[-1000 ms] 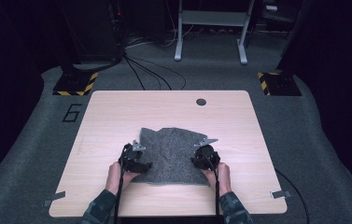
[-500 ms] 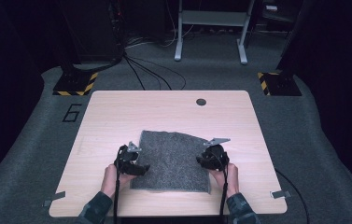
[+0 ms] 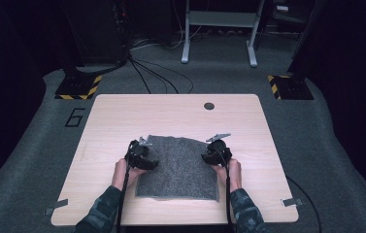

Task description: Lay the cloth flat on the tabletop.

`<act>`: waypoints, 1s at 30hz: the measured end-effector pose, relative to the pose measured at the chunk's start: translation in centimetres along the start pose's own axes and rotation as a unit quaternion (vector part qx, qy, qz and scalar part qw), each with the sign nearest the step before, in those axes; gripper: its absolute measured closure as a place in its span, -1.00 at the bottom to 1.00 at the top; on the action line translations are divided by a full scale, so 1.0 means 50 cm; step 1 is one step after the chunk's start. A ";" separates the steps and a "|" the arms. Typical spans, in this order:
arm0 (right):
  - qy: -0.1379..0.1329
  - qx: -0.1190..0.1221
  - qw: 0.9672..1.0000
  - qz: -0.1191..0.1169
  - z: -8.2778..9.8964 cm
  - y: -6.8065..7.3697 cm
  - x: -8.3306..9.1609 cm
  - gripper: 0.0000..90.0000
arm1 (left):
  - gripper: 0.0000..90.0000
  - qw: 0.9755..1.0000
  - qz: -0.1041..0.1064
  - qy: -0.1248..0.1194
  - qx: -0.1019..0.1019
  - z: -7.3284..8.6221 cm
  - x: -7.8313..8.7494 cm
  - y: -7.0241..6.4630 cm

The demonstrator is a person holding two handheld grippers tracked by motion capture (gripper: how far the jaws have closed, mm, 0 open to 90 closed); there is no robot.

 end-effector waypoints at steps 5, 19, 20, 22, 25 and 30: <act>0.009 0.004 1.000 -0.013 0.022 0.015 0.000 0.49 | -0.24 1.000 -0.010 -0.001 0.003 0.010 0.010 -0.011; 0.021 0.030 0.999 -0.022 0.048 0.028 0.032 0.49 | -0.25 1.000 0.000 0.004 0.006 0.031 0.035 -0.052; 0.019 0.028 0.999 -0.022 0.047 0.025 0.031 0.49 | -0.25 1.000 -0.004 0.003 0.008 0.030 0.033 -0.050; 0.019 0.031 0.999 -0.015 0.045 0.018 0.028 0.49 | -0.25 1.000 -0.004 0.002 0.012 0.025 0.029 -0.048; 0.018 0.029 0.999 -0.011 0.038 0.009 0.020 0.47 | -0.25 1.000 -0.005 0.005 0.013 0.018 0.020 -0.044; 0.019 0.026 0.999 0.002 0.025 -0.012 0.005 0.43 | -0.25 1.000 -0.011 0.007 0.023 0.006 0.008 -0.034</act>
Point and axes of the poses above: each handheld gripper's, and its own axes: x roughly backward along the jaws, z roughly out of its underside, y roughly to its left, the point moved 9 cm from there along -x, roughly forward along the jaws, and after that the axes turned 13 degrees about -y, right-handed, at the moved point
